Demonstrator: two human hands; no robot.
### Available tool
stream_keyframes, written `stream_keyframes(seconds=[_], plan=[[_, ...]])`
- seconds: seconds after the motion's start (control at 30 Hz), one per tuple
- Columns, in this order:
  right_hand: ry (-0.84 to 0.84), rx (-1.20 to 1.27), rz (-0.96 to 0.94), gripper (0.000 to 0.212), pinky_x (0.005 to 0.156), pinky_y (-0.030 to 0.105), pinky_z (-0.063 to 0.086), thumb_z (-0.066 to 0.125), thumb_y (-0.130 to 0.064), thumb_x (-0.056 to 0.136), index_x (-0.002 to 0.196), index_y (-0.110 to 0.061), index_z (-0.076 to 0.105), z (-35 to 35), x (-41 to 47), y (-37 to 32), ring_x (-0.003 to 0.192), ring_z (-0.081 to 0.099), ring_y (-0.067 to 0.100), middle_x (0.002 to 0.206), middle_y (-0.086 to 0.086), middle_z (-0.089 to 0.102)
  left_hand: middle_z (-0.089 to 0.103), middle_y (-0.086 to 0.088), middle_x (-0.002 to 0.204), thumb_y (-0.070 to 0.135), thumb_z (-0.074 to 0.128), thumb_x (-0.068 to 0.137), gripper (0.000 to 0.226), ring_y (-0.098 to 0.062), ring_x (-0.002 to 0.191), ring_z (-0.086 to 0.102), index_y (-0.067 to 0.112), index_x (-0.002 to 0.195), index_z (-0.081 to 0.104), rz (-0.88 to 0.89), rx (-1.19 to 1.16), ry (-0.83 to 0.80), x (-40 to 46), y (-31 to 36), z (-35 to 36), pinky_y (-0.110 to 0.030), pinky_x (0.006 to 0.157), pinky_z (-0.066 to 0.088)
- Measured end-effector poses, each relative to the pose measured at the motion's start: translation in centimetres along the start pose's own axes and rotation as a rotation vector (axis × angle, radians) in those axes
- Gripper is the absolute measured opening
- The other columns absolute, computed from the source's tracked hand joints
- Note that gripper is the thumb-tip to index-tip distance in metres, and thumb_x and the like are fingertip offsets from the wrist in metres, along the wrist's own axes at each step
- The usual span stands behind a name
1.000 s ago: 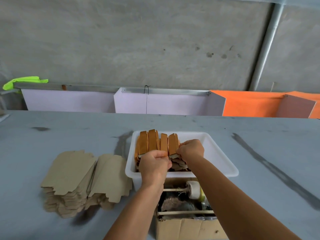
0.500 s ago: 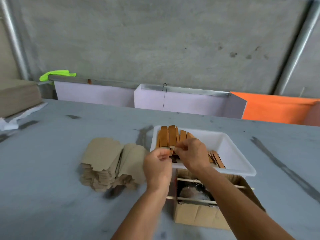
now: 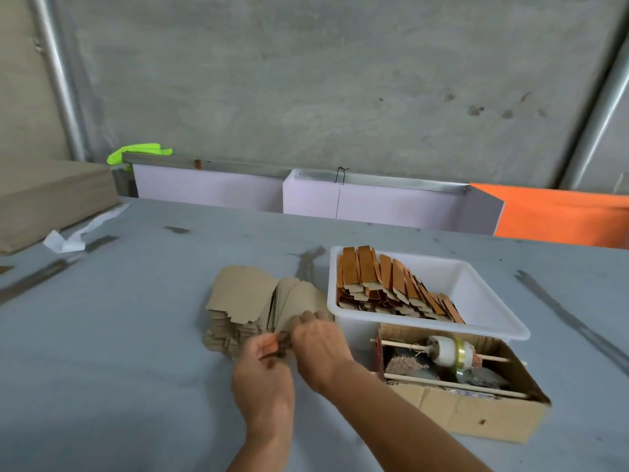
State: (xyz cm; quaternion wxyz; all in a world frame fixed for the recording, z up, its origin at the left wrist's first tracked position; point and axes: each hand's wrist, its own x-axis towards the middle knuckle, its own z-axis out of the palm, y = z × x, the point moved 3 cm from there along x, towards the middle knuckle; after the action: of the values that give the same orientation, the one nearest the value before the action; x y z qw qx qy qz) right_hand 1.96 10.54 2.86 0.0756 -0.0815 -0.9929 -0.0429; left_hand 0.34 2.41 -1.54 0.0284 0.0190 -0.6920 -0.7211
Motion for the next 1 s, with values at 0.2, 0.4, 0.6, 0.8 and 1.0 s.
stream_keyframes(seconds=[0.2, 0.4, 0.6, 0.8, 1.0], plan=[[0.007, -0.102, 0.02, 0.021, 0.071, 0.035, 0.039, 0.053, 0.002, 0.087, 0.108, -0.002, 0.054, 0.3, -0.1, -0.9, 0.1, 0.055, 0.032, 0.106, 0.017, 0.06, 0.065, 0.002, 0.076, -0.023, 0.043, 0.073, 0.052, -0.021, 0.08, 0.063, 0.027, 0.071, 0.059, -0.013, -0.041, -0.02, -0.1, 0.1, -1.2, -0.035, 0.088, 0.049], [0.065, -0.079, 0.028, 0.015, 0.062, 0.034, 0.038, 0.051, 0.004, 0.085, 0.096, -0.004, 0.057, -0.2, -0.3, -0.9, 0.089, 0.061, 0.032, 0.094, 0.016, 0.065, 0.066, 0.002, 0.074, -0.022, 0.047, 0.073, 0.048, -0.02, 0.073, 0.061, 0.024, 0.069, 0.06, -0.086, -0.066, -0.036, -0.6, 0.2, -1.7, -0.041, 0.083, 0.05], [0.081, -0.071, -0.02, 0.01, 0.062, 0.034, 0.036, 0.05, -0.001, 0.089, 0.097, -0.005, 0.055, -0.1, -0.6, -0.7, 0.087, 0.061, 0.032, 0.096, 0.015, 0.062, 0.067, -0.001, 0.077, -0.019, 0.048, 0.073, 0.047, -0.019, 0.075, 0.062, 0.026, 0.072, 0.06, -0.101, -0.048, -0.059, -0.8, 0.3, -1.9, -0.045, 0.086, 0.052], [0.118, -0.031, 0.012, 0.017, 0.061, 0.033, 0.035, 0.046, 0.004, 0.086, 0.098, -0.004, 0.054, -0.8, -0.6, -0.8, 0.086, 0.062, 0.032, 0.096, 0.015, 0.064, 0.069, -0.004, 0.081, -0.017, 0.05, 0.077, 0.04, -0.021, 0.081, 0.065, 0.021, 0.078, 0.062, -0.093, -0.032, -0.08, -0.7, -0.2, -1.6, -0.046, 0.087, 0.053], [0.441, -0.066, 0.03, 0.038, 0.034, 0.015, 0.016, 0.082, -0.003, 0.022, 0.042, -0.015, 0.052, -3.2, -1.7, -0.5, 0.025, 0.041, 0.014, 0.034, -0.001, 0.045, 0.068, -0.003, 0.079, -0.017, 0.05, 0.076, 0.042, -0.022, 0.077, 0.064, 0.023, 0.076, 0.062, -0.087, -0.05, -0.076, -0.6, -0.3, -1.6, -0.047, 0.086, 0.053]])
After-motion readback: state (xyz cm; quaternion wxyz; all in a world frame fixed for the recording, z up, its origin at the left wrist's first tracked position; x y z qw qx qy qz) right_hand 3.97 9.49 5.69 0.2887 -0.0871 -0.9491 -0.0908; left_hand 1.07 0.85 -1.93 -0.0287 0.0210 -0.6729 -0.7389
